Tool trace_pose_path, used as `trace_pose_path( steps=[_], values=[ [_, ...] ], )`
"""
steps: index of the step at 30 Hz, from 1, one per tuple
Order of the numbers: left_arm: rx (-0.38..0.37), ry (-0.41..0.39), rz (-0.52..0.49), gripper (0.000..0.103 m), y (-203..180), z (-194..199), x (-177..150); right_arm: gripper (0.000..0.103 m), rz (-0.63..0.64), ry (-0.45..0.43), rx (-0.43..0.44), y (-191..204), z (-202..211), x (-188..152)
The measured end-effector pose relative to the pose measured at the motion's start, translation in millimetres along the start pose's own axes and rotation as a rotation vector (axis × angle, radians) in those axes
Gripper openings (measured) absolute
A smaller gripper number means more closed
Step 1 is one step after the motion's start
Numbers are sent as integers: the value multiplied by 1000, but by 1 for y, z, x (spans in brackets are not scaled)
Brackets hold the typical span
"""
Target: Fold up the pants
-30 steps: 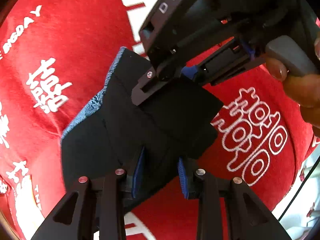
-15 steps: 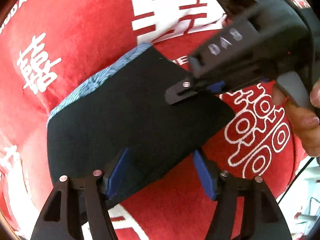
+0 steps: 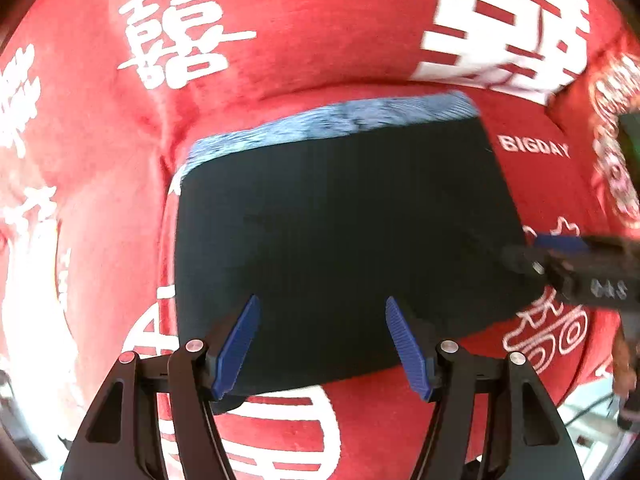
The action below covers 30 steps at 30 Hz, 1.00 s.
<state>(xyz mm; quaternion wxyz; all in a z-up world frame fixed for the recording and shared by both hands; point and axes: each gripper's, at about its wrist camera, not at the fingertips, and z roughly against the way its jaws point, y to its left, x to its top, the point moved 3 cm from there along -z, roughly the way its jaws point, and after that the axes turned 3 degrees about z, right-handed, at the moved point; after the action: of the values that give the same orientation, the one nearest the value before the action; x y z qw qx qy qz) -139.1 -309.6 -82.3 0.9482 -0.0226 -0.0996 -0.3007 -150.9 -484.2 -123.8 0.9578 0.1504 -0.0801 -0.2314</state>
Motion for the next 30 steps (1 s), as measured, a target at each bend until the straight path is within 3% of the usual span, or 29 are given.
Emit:
trace_pose_path(
  steps=[6, 30],
  values=[
    [12, 24, 33, 67, 11, -8, 0, 79, 6, 16, -36, -2, 5, -5],
    [65, 64, 12, 67, 9, -15, 4, 81, -54, 14, -119, -35, 33, -24]
  ],
)
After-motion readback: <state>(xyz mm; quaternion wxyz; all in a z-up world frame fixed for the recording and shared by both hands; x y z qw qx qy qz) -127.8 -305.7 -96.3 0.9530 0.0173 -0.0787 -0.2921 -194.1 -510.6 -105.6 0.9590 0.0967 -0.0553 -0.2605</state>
